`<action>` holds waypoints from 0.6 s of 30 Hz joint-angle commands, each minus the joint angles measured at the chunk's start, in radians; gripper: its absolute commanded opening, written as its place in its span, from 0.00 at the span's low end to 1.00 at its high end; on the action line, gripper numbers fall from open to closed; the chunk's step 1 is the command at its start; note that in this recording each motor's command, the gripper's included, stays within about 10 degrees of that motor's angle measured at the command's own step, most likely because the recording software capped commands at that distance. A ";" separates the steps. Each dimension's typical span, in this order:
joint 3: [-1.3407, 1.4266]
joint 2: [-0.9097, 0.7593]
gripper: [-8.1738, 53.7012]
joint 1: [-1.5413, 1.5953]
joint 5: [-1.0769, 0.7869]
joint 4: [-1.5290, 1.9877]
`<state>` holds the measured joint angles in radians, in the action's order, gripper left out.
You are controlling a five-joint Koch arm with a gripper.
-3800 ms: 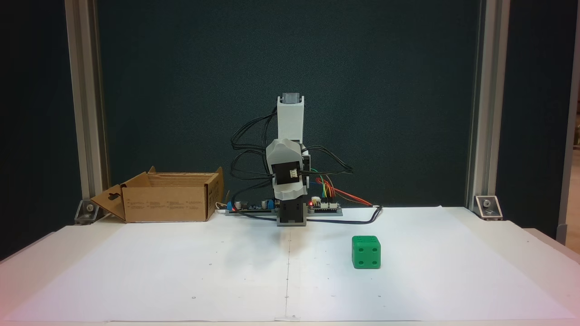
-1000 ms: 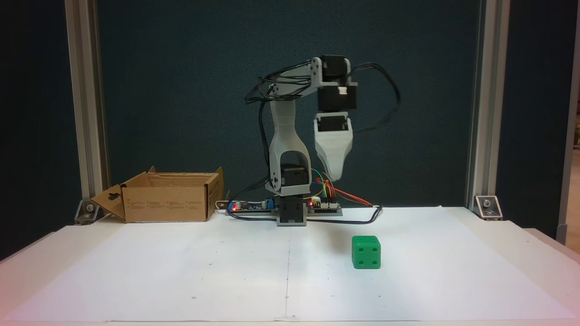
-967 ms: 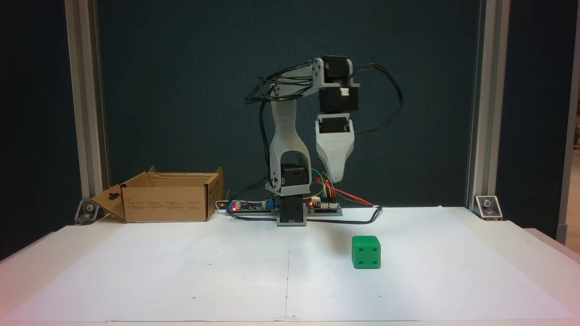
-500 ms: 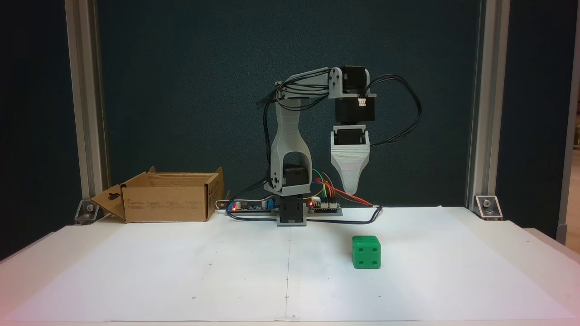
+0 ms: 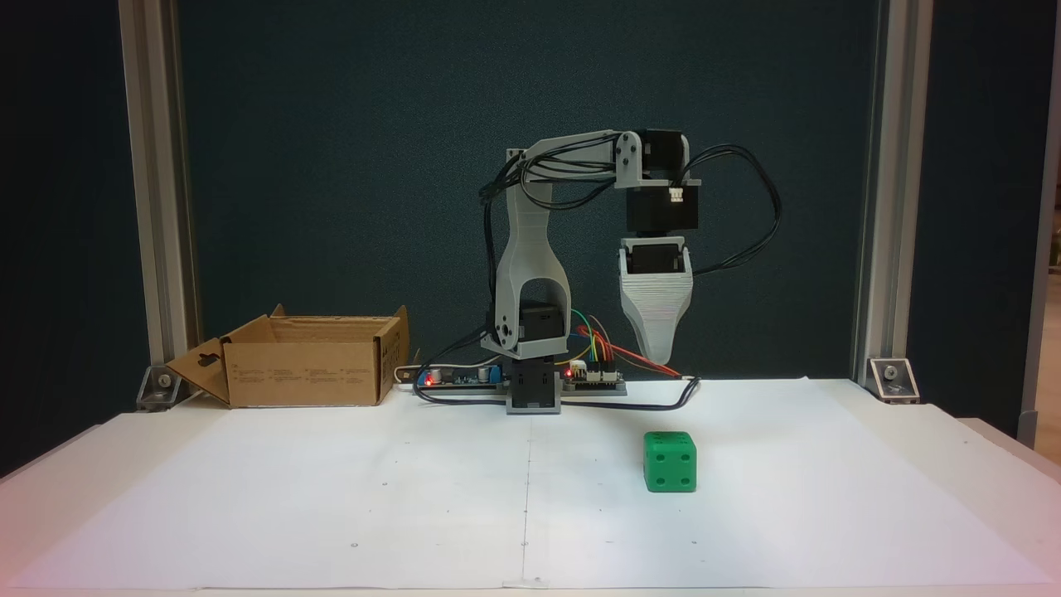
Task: Grasp a green dice and put it in the bin.
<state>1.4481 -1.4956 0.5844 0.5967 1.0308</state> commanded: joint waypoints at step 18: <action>-0.041 0.077 0.82 -0.003 0.080 -0.120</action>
<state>1.4481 -1.4113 0.5814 0.6044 0.9311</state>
